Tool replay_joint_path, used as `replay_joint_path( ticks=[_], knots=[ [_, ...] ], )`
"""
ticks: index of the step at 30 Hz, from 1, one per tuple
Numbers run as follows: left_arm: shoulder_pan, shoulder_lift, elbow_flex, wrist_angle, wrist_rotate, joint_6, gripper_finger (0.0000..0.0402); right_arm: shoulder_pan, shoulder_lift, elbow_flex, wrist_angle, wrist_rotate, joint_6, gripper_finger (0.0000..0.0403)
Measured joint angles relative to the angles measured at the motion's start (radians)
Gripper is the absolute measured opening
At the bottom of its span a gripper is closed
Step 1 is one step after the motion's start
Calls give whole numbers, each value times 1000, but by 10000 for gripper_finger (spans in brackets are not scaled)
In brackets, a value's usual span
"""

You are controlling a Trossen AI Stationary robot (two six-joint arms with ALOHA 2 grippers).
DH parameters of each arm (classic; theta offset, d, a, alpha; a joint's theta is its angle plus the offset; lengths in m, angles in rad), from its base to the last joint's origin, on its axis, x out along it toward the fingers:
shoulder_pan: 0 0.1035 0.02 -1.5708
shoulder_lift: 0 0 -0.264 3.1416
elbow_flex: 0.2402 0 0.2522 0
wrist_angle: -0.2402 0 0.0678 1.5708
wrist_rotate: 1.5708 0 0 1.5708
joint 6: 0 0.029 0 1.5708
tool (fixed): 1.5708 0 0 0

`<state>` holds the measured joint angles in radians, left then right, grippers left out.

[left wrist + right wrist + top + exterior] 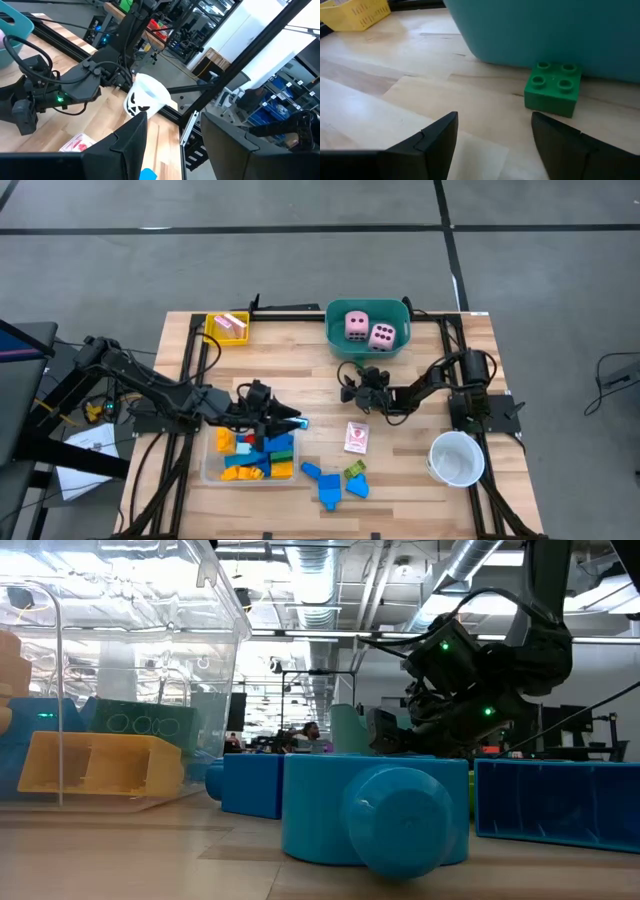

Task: Pick & Place Toys
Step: Put the green game piece into the transparent bin

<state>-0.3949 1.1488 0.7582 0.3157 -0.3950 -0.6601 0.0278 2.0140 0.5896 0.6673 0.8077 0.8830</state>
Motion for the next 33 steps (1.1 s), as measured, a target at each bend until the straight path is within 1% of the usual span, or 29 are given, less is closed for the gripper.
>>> replay_joint_path(
  ticks=[5,10,15,18,21,27,31,33],
  knots=[
    [-9,0,0,0,4,5,181,28,-2,2,-38,15,34,244],
    [-9,0,0,0,54,6,181,46,-4,2,-63,29,58,244],
    [-9,0,0,-1,73,8,181,51,-54,5,-193,32,181,244],
    [-9,0,0,-1,77,22,181,54,-79,5,-284,71,229,244],
    [-9,0,0,-1,77,50,181,48,-82,5,-305,86,259,244],
    [-9,0,0,-1,77,51,181,40,-84,5,-320,76,249,244],
    [-9,0,0,-1,77,51,181,41,-86,5,-315,60,189,245],
    [-9,0,0,-1,77,50,181,40,-117,4,-334,20,168,245]
  ],
)
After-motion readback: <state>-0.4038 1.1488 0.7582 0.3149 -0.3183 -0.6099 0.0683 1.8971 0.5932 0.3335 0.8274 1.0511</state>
